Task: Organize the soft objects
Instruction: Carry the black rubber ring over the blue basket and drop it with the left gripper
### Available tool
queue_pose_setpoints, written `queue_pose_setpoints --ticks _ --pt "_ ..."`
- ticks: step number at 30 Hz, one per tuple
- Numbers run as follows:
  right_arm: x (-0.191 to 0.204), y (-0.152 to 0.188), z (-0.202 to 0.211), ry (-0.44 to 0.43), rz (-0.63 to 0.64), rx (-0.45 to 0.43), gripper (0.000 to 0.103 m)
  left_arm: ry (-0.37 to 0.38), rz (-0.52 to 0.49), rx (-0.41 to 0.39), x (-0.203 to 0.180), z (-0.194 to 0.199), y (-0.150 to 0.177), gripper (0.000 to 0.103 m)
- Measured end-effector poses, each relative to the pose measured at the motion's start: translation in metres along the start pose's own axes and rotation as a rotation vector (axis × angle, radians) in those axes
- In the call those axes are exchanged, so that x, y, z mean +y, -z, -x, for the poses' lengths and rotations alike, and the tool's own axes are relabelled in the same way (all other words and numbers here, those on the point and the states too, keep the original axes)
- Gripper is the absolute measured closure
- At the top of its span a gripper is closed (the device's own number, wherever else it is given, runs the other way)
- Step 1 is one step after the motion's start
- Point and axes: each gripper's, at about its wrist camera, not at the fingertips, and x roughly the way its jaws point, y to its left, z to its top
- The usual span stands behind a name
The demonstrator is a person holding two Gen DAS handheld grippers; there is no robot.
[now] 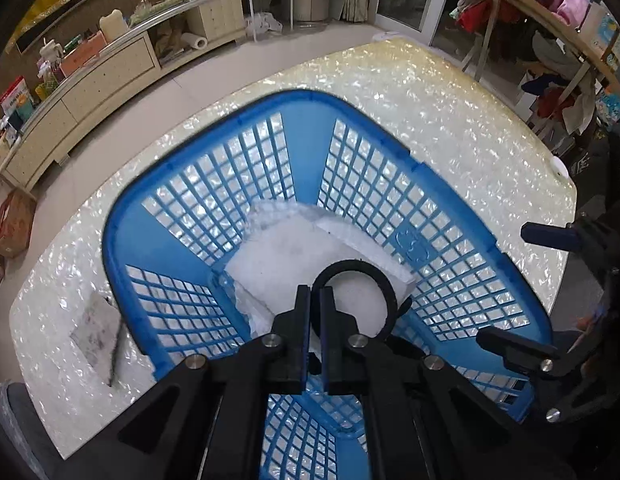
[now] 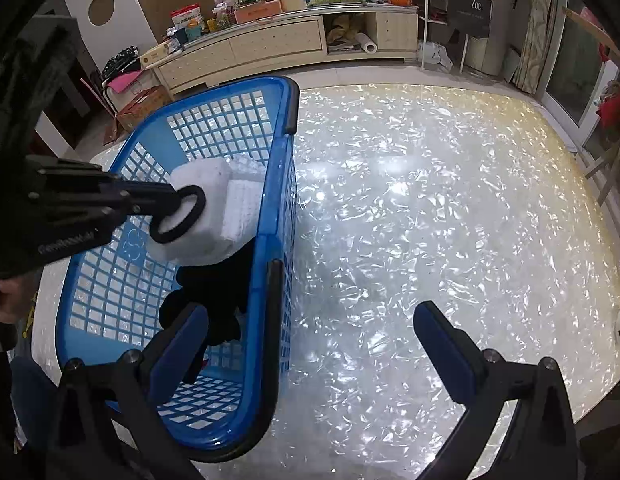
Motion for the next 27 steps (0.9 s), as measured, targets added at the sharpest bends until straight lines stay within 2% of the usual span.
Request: queue_pose_setpoints --ticks 4,6,7,9,11,14,19,25,27 --pt "-0.001 0.001 -0.001 -0.006 -0.005 0.001 0.000 -0.006 -0.006 -0.009 -0.002 0.001 0.002 0.098" --pt "-0.001 0.002 0.000 -0.009 -0.007 0.001 0.000 -0.015 -0.016 -0.009 -0.004 0.002 0.000 0.084" --pt "-0.001 0.002 0.001 -0.012 -0.008 0.001 0.000 -0.028 -0.018 -0.012 -0.004 0.004 0.000 0.073" --pt "-0.002 0.003 0.003 -0.015 -0.014 -0.001 0.000 -0.048 -0.020 -0.025 -0.003 0.009 0.000 0.067" --pt "-0.003 0.003 0.005 -0.016 -0.016 -0.003 0.000 -0.050 -0.017 -0.031 -0.002 0.014 0.001 0.055" --pt "-0.004 0.004 0.009 -0.012 -0.017 -0.007 0.000 -0.063 -0.019 -0.046 -0.002 0.023 0.004 0.046" --pt "0.003 0.004 0.019 -0.007 -0.008 -0.019 0.000 -0.082 -0.012 -0.070 -0.002 0.042 0.013 0.036" --pt "0.019 0.005 0.035 -0.004 0.006 -0.040 0.000 -0.073 0.008 -0.091 0.002 0.067 0.029 0.035" --pt "0.027 0.005 0.041 -0.003 0.016 -0.050 0.000 -0.079 0.018 -0.106 0.004 0.077 0.033 0.030"
